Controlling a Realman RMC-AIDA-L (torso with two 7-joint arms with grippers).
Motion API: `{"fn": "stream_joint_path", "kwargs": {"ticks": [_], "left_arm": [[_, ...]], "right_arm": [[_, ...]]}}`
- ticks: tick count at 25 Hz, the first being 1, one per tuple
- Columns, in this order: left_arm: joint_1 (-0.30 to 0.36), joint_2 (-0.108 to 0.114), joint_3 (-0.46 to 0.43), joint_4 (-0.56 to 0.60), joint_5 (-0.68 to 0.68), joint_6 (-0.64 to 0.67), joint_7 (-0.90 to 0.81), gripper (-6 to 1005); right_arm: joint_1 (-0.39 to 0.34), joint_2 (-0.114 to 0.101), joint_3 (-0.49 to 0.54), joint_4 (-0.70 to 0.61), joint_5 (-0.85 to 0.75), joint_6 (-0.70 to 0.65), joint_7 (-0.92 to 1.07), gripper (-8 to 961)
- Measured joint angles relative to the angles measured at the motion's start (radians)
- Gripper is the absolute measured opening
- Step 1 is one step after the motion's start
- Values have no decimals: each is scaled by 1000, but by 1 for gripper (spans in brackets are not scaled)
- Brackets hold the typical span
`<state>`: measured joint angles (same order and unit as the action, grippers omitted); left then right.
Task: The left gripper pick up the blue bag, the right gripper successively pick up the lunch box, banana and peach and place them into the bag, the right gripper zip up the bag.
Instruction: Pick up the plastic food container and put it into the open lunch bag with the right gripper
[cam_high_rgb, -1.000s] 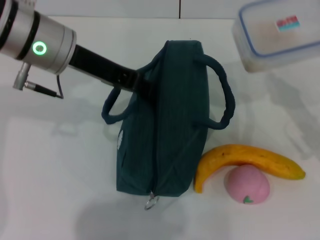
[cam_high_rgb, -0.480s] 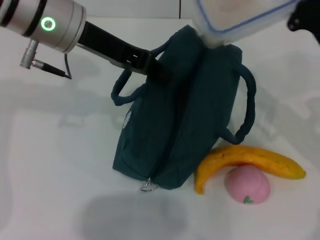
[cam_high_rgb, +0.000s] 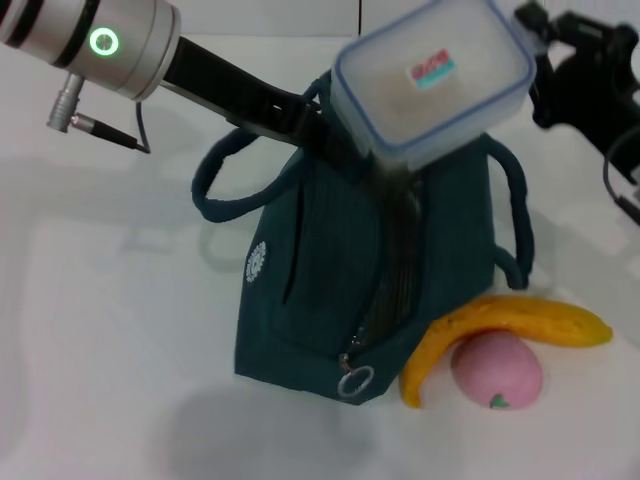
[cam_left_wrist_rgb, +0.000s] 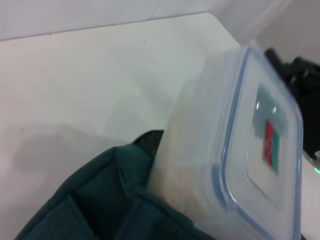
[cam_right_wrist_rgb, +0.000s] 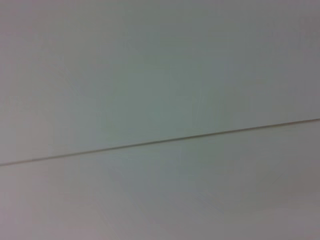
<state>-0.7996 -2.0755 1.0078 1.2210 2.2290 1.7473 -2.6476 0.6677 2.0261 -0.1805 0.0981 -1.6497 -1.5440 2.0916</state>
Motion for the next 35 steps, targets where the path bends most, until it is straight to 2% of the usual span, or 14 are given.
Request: {"fn": "stream_joint_path", "kwargs": {"ticks": [6, 7, 14, 24, 32, 35], "left_arm": [[6, -1, 0, 0, 0, 0, 0, 52], [7, -1, 0, 0, -1, 0, 0, 52], [8, -2, 0, 0, -1, 1, -6, 52], [2, -9, 3, -7, 0, 2, -6, 52], [0, -9, 3, -4, -1, 0, -4, 52], [0, -9, 3, -1, -2, 0, -3, 52]], "right_arm": [[-62, -1, -8, -36, -36, 7, -11, 99], [-93, -2, -21, -55, -47, 19, -13, 99], [-126, -4, -30, -86, -57, 25, -14, 99], [-2, 0, -165, -87, -58, 21, -108, 98], [47, 0, -189, -88, -58, 14, -251, 100], [55, 0, -228, -103, -59, 35, -263, 101]]}}
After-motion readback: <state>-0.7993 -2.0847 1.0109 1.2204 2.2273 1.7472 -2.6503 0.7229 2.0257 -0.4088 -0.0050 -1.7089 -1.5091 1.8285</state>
